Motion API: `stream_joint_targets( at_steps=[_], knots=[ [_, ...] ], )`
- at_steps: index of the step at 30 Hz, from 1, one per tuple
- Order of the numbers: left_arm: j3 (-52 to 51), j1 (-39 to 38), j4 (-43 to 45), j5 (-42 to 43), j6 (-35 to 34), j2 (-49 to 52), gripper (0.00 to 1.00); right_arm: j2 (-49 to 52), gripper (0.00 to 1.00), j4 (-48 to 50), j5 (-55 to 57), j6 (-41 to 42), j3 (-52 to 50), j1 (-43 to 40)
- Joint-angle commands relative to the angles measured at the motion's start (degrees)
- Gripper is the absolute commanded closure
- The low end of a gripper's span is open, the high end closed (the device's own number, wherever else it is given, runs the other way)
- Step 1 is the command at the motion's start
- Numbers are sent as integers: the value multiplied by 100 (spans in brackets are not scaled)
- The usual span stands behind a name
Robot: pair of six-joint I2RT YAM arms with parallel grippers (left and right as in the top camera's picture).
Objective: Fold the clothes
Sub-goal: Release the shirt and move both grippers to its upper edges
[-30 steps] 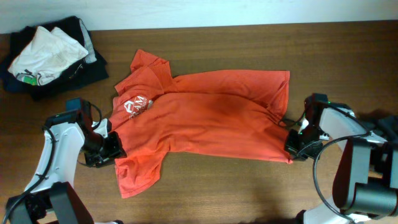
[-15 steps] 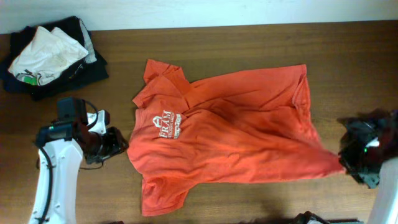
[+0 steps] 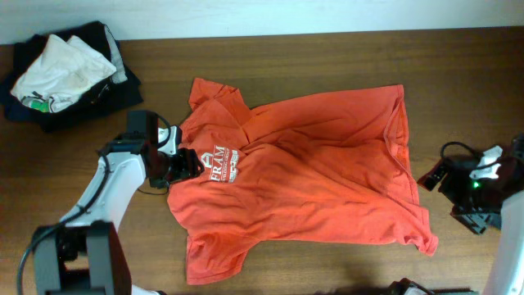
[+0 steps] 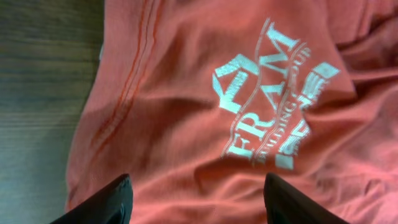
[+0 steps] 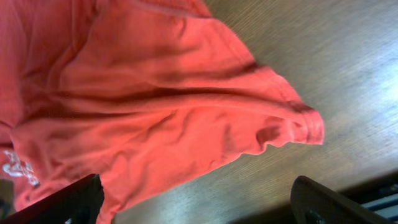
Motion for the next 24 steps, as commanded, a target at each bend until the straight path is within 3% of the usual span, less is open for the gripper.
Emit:
stream_joint_targets(
  at_steps=[1, 3, 6, 11, 15, 18, 20, 24],
  knots=[
    [-7, -20, 505, 59, -9, 516, 37, 463, 4, 24, -153, -149, 72, 566],
    [-7, -20, 704, 59, -9, 686, 44, 756, 10, 107, -151, -146, 72, 975],
    [-7, -24, 863, -203, -17, 946, 63, 1102, 13, 247, -131, -136, 72, 1589],
    [-7, -2, 802, -1362, -118, 1318, 73, 1161, 13, 367, 299, 162, 72, 2096],
    [0, 299, 361, -2846, -1080, 1364, 78, 1161, 12, 365, 304, 157, 72, 2100],
    [87, 852, 22, -3145, -1401, 1364, 78, 1161, 12, 348, 511, 157, 72, 2100],
    [315, 1252, -339, -3161, -1399, 1364, 88, 1161, 12, 352, 610, 160, 72, 2100],
    [977, 1587, -1123, -3012, -1412, 1261, 96, 1161, 12, 501, 597, 162, 72, 2100]
  ],
)
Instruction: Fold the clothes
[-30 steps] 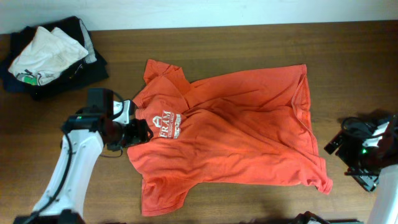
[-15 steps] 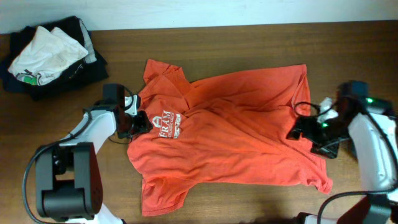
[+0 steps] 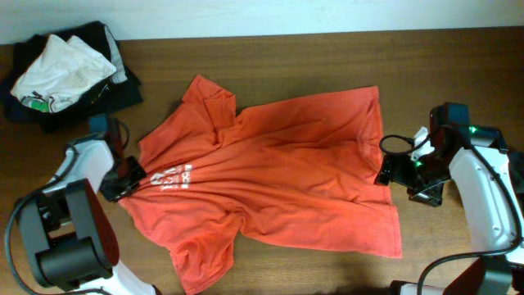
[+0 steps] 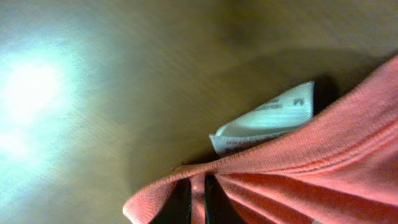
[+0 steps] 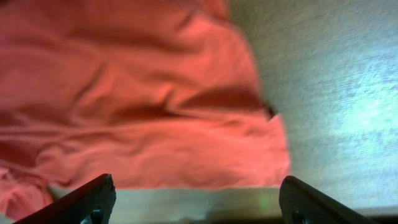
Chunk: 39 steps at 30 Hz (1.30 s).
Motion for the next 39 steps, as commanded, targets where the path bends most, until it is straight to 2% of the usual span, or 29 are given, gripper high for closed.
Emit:
stream_joint_targets(
  at_steps=[1, 2, 3, 5, 6, 7, 9, 12, 17, 21, 23, 25, 30, 34, 36, 39],
  knots=[
    [479, 127, -468, -168, -118, 17, 96, -11, 12, 131, 118, 61, 72, 46],
    [579, 66, -555, 129, -109, -144, 93, -11, 12, 227, 118, 61, 72, 46],
    [581, 24, -555, 402, -92, -249, 82, -11, 12, 352, 118, 61, 72, 48],
    [579, -87, -553, 866, -94, -306, 30, -11, 12, 581, 101, 63, 72, 74],
    [575, -144, -553, 874, -94, -295, 14, -11, 13, 730, 101, 63, 72, 153],
    [568, -192, -553, 874, -94, -293, 2, -9, 14, 907, 103, 63, 72, 280],
    [566, -256, -555, 874, -94, -289, 1, 68, 18, 1451, 417, 144, 72, 758],
    [492, -282, -553, 872, -92, -289, 1, 461, 17, 2076, 1707, 496, 74, 1296],
    [133, -280, -339, 767, -92, -289, 1, 1810, 21, 2839, 1871, 254, 376, 1349],
    [-17, -280, -83, 769, -94, -289, 1, 2337, 33, 2929, 1912, 256, 588, 1353],
    [-63, -280, 17, 772, -94, -289, 1, 2498, 33, 2933, 1902, 254, 586, 1355],
    [-68, -280, 35, 772, -94, -289, 1, 2524, 33, 3021, 1576, -83, 588, 1355],
    [-68, -280, 39, 769, -92, -289, 1, 2516, 36, 3014, 1204, -94, 610, 1357],
    [-68, -280, 39, 767, -90, -289, 1, 2516, 32, 3001, 1088, -485, 647, 1567],
    [-68, -280, 37, 767, -90, -289, 1, 2518, 31, 2977, 1296, -431, 627, 1670],
    [-68, -280, 26, 769, -4, -289, 1, 2518, 42, 2927, 1947, -87, 627, 1674]
  ],
)
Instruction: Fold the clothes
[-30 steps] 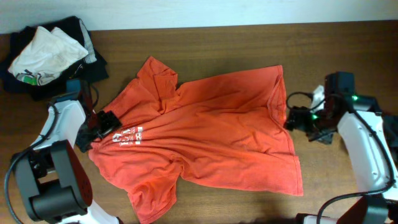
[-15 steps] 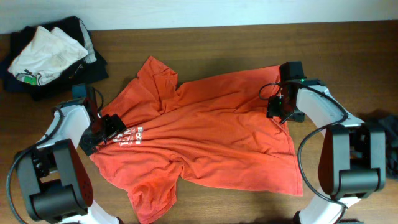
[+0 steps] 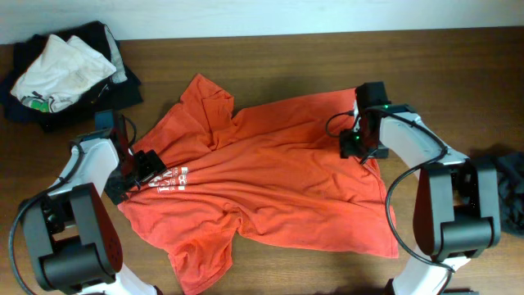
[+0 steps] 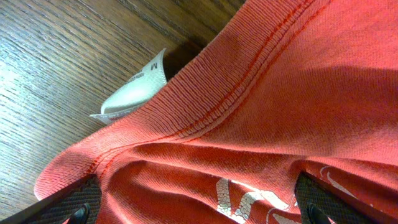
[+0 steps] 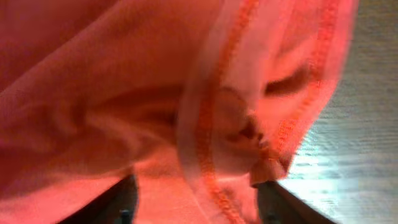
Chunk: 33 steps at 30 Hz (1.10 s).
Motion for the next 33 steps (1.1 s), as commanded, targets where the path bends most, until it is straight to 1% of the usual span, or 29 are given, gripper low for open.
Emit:
stream_joint_targets(
  at_steps=[1, 4, 7, 8, 9, 11, 12, 14, 15, 17, 19, 21, 23, 25, 27, 28, 31, 33],
  knots=[
    [-87, -15, 11, -17, 55, -118, 1, 42, 44, -28, 603, 179, 127, 28],
    [-87, -15, 13, -17, 55, -118, 1, 50, 53, 33, 651, 181, 127, 28],
    [-87, -15, 13, -17, 55, -118, 1, 50, 53, 68, 802, 184, 129, 28],
    [-87, -15, 13, -17, 55, -118, 1, 50, 55, 81, 925, 181, 127, 28],
    [-87, -15, 13, -17, 55, -118, 1, 57, 59, 87, 1073, 184, 127, 28],
    [-87, -15, 15, -17, 55, -118, 1, 131, 61, 144, 1150, 179, 127, 28],
    [-87, -15, 15, -17, 55, -118, 1, 162, 66, 157, 1163, 179, 127, 26],
    [-87, -15, 13, -17, 57, -118, 1, 433, 86, 210, 1458, 186, 129, -24],
    [-87, -15, 13, -17, 57, -118, 1, 544, 90, 162, 1700, 258, 129, -105],
    [-87, -15, 17, -20, 57, -118, 1, 557, 96, -142, 2144, 811, 225, -323],
    [-87, -15, 55, -17, 57, -118, 1, 551, 96, -861, 2090, 1088, 846, -691],
    [-87, -15, 61, -17, 55, -118, 1, 551, 96, -1458, 2011, 1082, 1458, -907],
    [-87, -15, 59, -17, 55, -118, 1, 551, 95, -1707, 2013, 1082, 1707, -975],
    [-59, -15, 9, 7, 55, -138, 1, 551, 89, -1884, 2011, 1093, 1738, -1054],
    [168, -15, -267, 4, 55, -289, 1, 551, 62, -2155, 2011, 1233, 1834, -1176],
    [321, -17, -402, 7, 55, -433, 1, 551, 45, -2339, 2011, 1364, 1969, -1246],
    [719, -31, -723, 42, 129, -1241, 2, 551, 45, -3115, 1932, 1652, 2791, -1399],
    [730, -127, -658, 452, 437, -1812, 2, 551, 44, -3480, 1001, 1499, 3440, -1377]
  ],
)
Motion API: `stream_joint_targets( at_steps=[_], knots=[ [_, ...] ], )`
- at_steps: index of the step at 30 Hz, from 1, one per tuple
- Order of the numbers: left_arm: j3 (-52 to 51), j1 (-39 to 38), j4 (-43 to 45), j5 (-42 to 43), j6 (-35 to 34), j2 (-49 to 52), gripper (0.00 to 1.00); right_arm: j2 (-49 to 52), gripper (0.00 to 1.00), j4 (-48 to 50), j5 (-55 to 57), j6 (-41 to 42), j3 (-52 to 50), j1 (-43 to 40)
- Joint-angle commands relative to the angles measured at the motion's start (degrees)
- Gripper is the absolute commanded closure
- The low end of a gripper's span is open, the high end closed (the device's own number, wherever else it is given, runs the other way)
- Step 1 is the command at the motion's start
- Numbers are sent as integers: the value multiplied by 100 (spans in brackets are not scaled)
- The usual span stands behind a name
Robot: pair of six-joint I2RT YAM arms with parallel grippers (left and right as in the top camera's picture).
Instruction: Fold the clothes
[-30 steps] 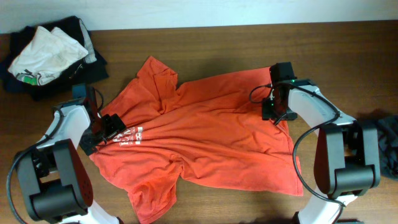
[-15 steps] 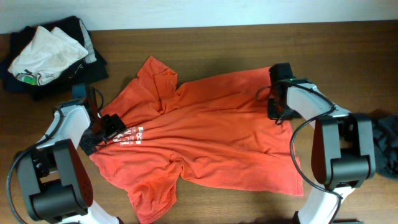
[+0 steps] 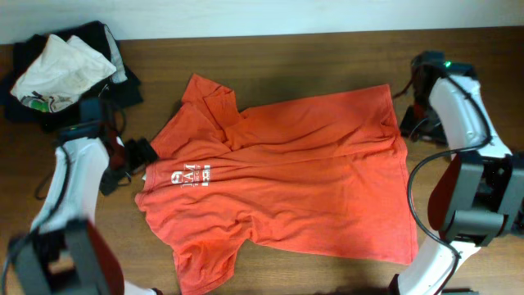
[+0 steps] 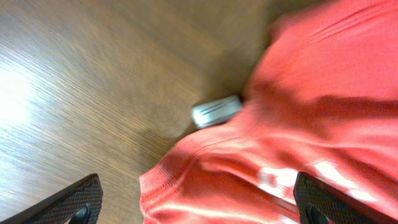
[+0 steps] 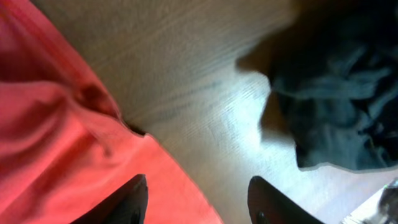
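The orange T-shirt [image 3: 286,176] lies spread out on the wooden table [image 3: 327,57], its white logo [image 3: 190,174] near the left edge. My left gripper [image 3: 143,156] is just off that left edge. In the left wrist view the left gripper [image 4: 199,208] is wide open over the shirt's hem [image 4: 186,162] and a white label [image 4: 216,112]. My right gripper [image 3: 408,123] sits at the shirt's upper right corner. In the right wrist view the right gripper [image 5: 199,205] is open, with the shirt's edge [image 5: 56,130] reaching between its fingers.
A pile of black and cream clothes [image 3: 65,70] lies at the table's back left corner. A dark grey cloth [image 5: 339,106] shows on the table to the right in the right wrist view. Bare wood surrounds the shirt.
The right gripper was on the hem of the shirt's upper right part; now it is open at the corner, which lies further right. The left gripper has drawn back slightly off the left edge.
First the shirt lay further right, the left gripper open over the logo and the right one open beyond the right edge. Then the shirt lay further left, the left gripper shut on its edge by the label. Later the left was open. Now the shirt lies flatter, with both grippers open.
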Motion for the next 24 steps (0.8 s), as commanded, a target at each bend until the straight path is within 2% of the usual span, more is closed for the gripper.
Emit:
stream_joint_targets(
  at_steps=[1, 2, 3, 4, 5, 7, 11, 13, 19, 24],
  knots=[
    [203, -201, 61, 713, 461, -964, 4, -48, 44, -223, -1539, -273, 848, 46],
    [203, -334, 140, 1032, 549, -1019, 11, -48, 47, -201, -2288, -647, 896, 118],
    [201, -476, 247, 1261, 608, -1005, 23, -46, 53, -192, -2736, -892, 894, 205],
    [197, -634, 350, 1309, 603, -951, 56, -46, 73, -188, -2835, -953, 833, 374],
    [197, -938, 522, 1305, 603, -809, 79, -46, 85, -173, -2833, -955, 758, 549],
    [197, -1486, 870, 1307, 603, -407, 97, -44, 93, -151, -2774, -992, 546, 957],
    [197, -2260, 1493, 1305, 603, 671, 99, -44, 96, 164, -2771, -852, -168, 1604],
    [197, -2356, 1749, 1305, 603, 1145, 99, -44, 96, 385, -2778, -785, -568, 1725],
    [199, -2186, 2369, 1300, 605, 2155, 99, -44, 96, 1064, -2776, -678, -1845, 1753],
    [199, -1912, 2811, 1161, 605, 2463, 99, -44, 96, 1080, -2774, -531, -2367, 1751]
  ],
)
